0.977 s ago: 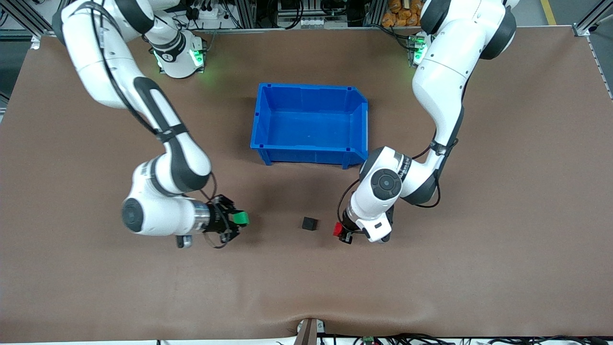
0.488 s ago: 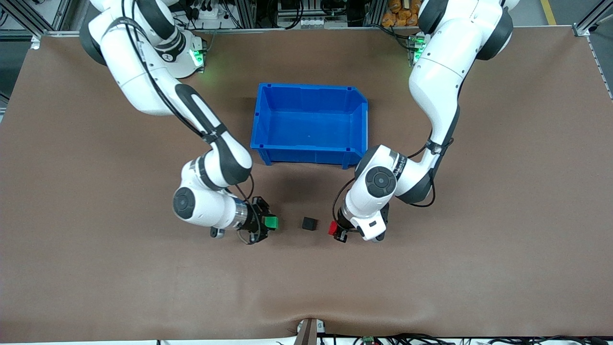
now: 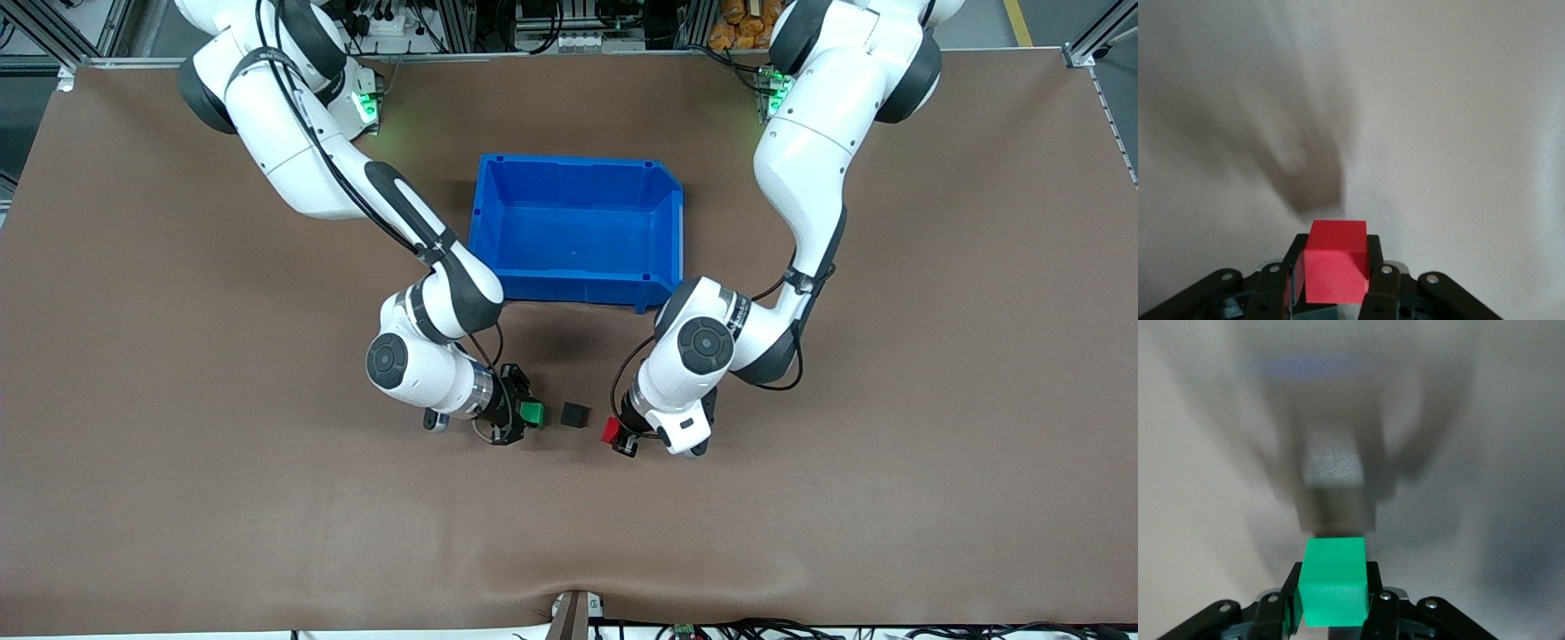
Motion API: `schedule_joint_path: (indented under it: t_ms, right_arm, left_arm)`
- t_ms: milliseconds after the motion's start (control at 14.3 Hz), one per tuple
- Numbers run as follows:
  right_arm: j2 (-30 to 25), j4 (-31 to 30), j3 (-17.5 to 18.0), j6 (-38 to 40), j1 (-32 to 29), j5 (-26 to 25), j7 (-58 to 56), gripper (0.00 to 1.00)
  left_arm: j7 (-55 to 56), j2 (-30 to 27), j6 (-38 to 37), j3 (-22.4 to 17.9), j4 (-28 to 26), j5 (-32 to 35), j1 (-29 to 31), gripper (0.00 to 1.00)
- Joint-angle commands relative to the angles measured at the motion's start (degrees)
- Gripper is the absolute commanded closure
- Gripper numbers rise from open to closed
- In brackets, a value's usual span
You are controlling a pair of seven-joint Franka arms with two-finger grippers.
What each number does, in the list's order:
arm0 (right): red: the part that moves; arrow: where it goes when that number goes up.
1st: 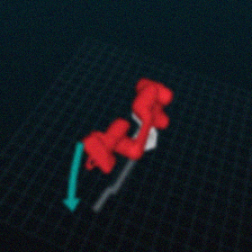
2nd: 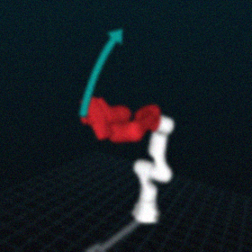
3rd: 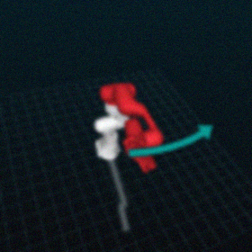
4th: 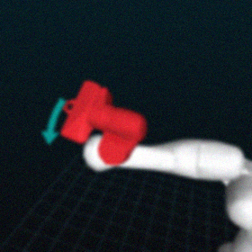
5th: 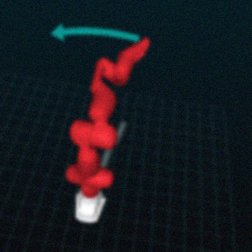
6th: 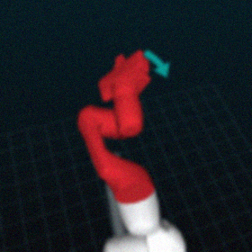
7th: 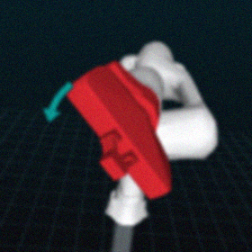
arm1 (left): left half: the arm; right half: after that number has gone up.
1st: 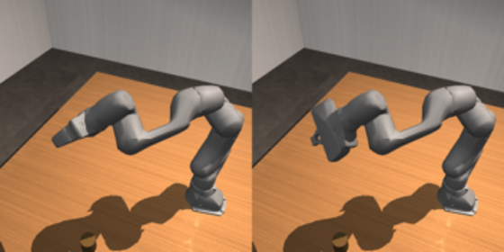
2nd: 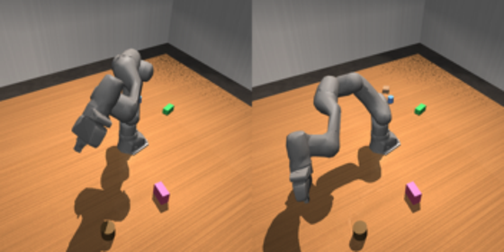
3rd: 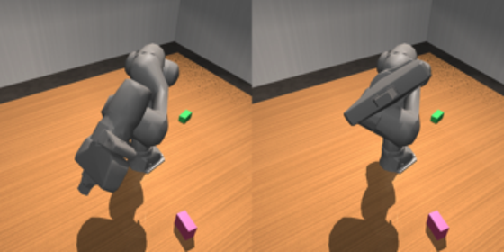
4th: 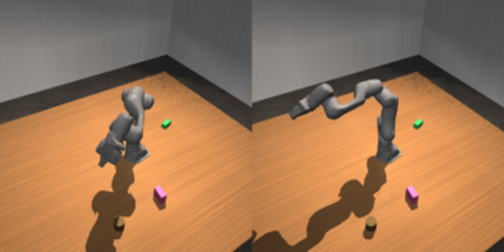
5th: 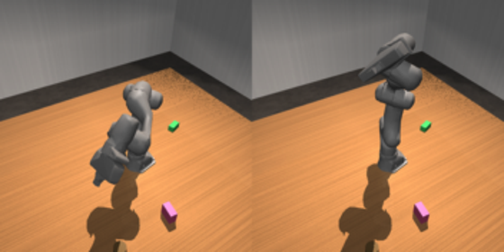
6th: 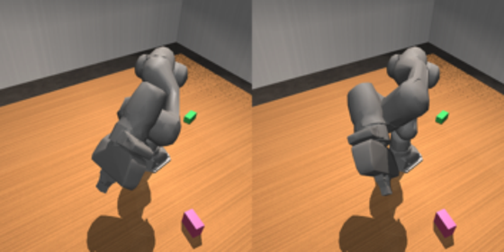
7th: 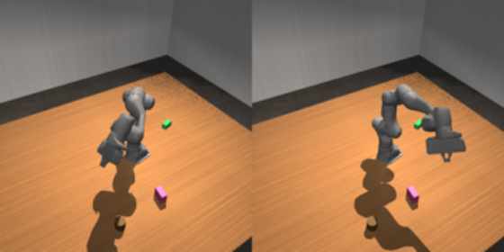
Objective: Attach green and red cubes to black cube
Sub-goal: 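Carry the red and green cubes toward the black cube with both grippers, then set the green cube against the black cube and open the right gripper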
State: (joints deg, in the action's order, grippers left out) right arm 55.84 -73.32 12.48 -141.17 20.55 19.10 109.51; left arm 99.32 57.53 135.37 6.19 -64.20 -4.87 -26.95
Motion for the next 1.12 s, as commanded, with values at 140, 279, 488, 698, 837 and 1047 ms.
schedule_joint_path:
  t_ms: [140,279,488,698,837,1047]
  right_arm:
    - [2.9,2.2,-0.9,-3.6,2.7,0.7,2.5,1.00]
    - [3.7,3.8,-0.9,-3.8,3.3,0.7,4.0,1.00]
    - [3.7,4.0,-1.8,-3.7,4.1,0.6,4.0,0.89]
    - [3.7,4.2,-2.7,-3.2,4.4,0.5,4.0,0.36]
    - [3.3,4.1,-4.1,-2.7,5.1,0.5,4.0,0.00]
    - [2.3,4.2,-4.5,2.4,4.2,-0.4,3.8,0.00]
  left_arm:
    - [-1.0,1.3,-1.2,0.0,2.8,-1.7,-0.7,1.00]
    - [0.8,1.1,-1.1,-0.1,2.8,-1.9,-2.3,1.00]
    - [1.1,0.7,-1.2,-0.5,2.8,-1.9,-2.6,1.00]
    - [0.4,-0.3,-1.3,-0.3,2.8,-1.9,-1.2,1.00]
    - [-0.6,-0.3,-1.3,-0.2,2.8,-1.9,-1.1,1.00]
    - [-0.6,-0.3,-1.2,-0.3,2.7,-1.9,-1.1,1.00]
